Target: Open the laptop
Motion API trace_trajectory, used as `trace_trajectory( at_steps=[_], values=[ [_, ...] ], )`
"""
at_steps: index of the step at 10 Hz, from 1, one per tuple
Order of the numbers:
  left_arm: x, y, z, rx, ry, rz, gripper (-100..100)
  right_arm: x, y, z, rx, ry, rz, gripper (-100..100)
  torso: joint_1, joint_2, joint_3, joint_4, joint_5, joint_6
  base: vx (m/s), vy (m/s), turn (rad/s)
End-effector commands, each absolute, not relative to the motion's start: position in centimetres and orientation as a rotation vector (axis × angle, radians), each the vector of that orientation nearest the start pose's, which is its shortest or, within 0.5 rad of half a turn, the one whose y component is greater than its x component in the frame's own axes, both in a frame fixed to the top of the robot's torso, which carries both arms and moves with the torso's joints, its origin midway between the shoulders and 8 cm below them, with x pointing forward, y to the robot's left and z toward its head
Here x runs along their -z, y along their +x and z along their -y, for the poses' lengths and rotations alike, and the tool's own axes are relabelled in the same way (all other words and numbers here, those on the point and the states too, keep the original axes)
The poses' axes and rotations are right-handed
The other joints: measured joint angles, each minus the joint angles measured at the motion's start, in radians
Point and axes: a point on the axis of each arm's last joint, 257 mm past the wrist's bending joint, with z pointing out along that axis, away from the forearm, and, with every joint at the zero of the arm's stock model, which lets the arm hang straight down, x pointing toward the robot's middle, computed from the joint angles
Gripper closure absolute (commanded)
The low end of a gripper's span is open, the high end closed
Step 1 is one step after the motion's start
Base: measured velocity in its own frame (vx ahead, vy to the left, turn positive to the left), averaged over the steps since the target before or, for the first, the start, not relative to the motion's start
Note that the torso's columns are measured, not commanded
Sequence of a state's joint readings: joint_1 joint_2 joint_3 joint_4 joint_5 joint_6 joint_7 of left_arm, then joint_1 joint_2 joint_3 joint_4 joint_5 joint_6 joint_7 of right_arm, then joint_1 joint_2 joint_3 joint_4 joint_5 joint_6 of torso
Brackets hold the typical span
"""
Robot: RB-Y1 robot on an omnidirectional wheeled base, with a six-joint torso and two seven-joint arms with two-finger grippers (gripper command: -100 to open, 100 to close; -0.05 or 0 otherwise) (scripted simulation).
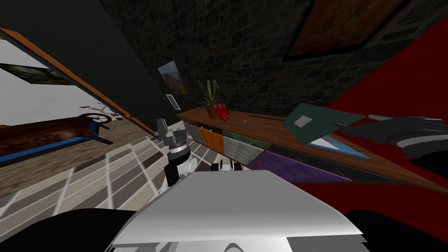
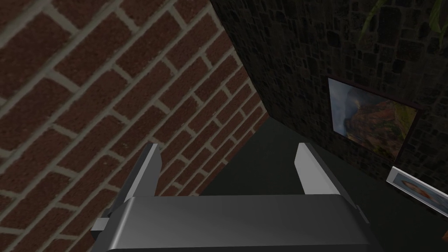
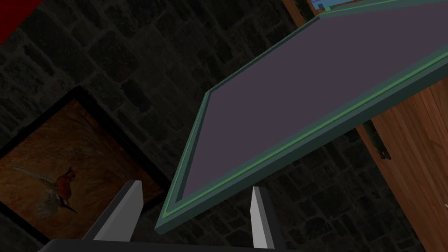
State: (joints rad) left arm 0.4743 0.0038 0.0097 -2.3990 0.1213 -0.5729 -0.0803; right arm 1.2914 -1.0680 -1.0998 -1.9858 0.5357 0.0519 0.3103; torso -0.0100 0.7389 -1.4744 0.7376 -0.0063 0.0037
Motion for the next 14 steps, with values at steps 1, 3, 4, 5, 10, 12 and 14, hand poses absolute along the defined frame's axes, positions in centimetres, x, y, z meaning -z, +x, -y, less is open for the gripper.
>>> trace_trajectory(
  at_steps=[1, 3, 4, 5, 10, 12, 14],
  values=[
    [-9.5, 30.0, -28.6, 1.346, -0.529, -0.408, 0, -7.2, 27.4, 67.8, 0.931, -0.255, -1.648, 100, -0.001, 0.000, 0.000, 0.000, -0.001, 0.001, -0.042, -0.042, 0.015],
    [-9.5, 30.0, -28.6, 1.346, -0.529, -0.408, 0, -7.1, 27.3, 68.2, 0.872, -0.188, -1.647, 100, -0.001, 0.000, 0.000, 0.000, -0.001, 0.000, -0.050, -0.057, 0.015],
    [-9.5, 30.0, -28.6, 1.346, -0.529, -0.408, 0, -7.1, 27.2, 68.5, 0.842, -0.155, -1.645, 100, -0.001, 0.000, 0.000, 0.000, -0.001, 0.000, -0.047, -0.069, 0.022],
    [-9.5, 30.0, -28.6, 1.346, -0.529, -0.408, 0, -7.3, 27.5, 68.1, 0.857, -0.185, -1.639, 100, -0.001, 0.000, 0.000, 0.000, -0.001, 0.000, -0.017, -0.032, 0.017],
    [-9.5, 30.0, -28.6, 1.346, -0.529, -0.408, 0, -4.9, 26.0, 70.4, 0.686, 0.049, -1.630, 100, 0.003, -0.003, 0.000, -0.003, -0.004, -0.003, -0.044, -0.057, 0.050],
    [-9.5, 30.0, -28.6, 1.346, -0.529, -0.408, 0, -3.9, 25.6, 71.0, 0.628, 0.122, -1.623, 100, 0.002, -0.003, 0.000, -0.003, -0.004, -0.003, -0.042, -0.045, 0.039],
    [-9.5, 30.0, -28.6, 1.346, -0.529, -0.408, 0, -2.9, 25.2, 71.6, 0.570, 0.195, -1.612, 100, 0.002, -0.004, 0.000, -0.005, -0.006, -0.004, -0.049, -0.051, 0.031]
  ],
)
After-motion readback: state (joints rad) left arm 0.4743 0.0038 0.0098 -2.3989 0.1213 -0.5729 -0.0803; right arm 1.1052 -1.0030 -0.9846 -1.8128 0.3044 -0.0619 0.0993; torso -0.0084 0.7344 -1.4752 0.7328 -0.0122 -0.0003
